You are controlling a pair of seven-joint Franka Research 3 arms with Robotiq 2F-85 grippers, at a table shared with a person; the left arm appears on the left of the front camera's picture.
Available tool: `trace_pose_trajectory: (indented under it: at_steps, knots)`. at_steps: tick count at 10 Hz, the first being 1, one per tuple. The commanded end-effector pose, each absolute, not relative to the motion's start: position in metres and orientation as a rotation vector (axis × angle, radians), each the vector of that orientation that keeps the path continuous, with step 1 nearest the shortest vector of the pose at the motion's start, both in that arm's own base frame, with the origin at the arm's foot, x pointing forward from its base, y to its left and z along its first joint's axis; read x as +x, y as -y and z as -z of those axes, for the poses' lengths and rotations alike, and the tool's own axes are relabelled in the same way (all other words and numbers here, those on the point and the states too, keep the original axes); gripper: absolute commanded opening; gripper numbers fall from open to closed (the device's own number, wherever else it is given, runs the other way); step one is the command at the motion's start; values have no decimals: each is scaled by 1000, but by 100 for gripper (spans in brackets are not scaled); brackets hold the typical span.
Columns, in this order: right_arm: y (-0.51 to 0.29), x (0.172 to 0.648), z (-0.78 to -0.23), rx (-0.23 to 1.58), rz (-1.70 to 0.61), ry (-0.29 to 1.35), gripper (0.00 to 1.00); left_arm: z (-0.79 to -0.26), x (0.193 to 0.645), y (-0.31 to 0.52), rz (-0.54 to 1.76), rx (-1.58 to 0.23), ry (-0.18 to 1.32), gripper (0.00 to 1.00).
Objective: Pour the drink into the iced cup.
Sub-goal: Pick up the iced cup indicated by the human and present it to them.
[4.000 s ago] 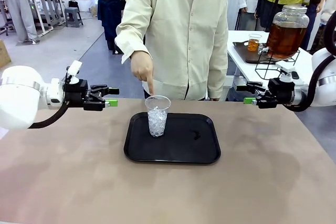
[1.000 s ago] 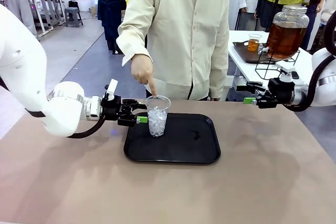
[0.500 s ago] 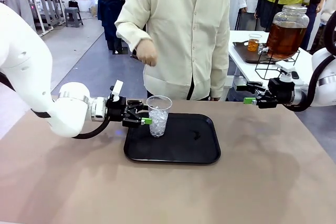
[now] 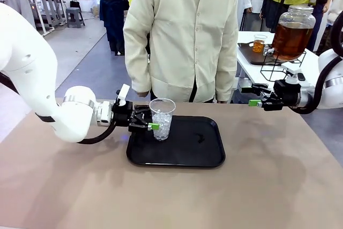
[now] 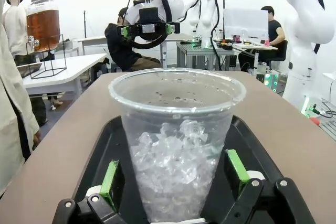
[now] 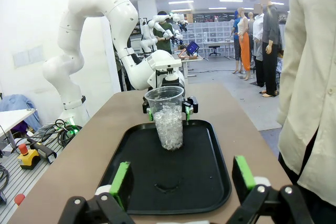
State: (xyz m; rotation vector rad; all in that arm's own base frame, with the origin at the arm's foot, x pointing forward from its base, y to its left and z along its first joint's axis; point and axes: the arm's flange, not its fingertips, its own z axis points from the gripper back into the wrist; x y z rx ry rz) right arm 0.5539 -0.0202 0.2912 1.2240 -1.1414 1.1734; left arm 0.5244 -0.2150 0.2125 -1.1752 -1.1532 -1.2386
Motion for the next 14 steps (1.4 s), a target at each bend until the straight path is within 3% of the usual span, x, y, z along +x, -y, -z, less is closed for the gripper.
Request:
trace_pose_trajectory:
  at_steps: [1, 13, 14]
  knots:
    - [18, 553, -295, 1221, -1179, 1143, 100, -215, 517, 222, 1242, -1188, 1146, 100]
    - [18, 553, -295, 1221, -1179, 1143, 100, -208, 523, 242, 1204, -1149, 1158, 100]
    - [18, 553, -295, 1221, -1179, 1143, 100, -208, 524, 241, 1203, -1141, 1156, 81]
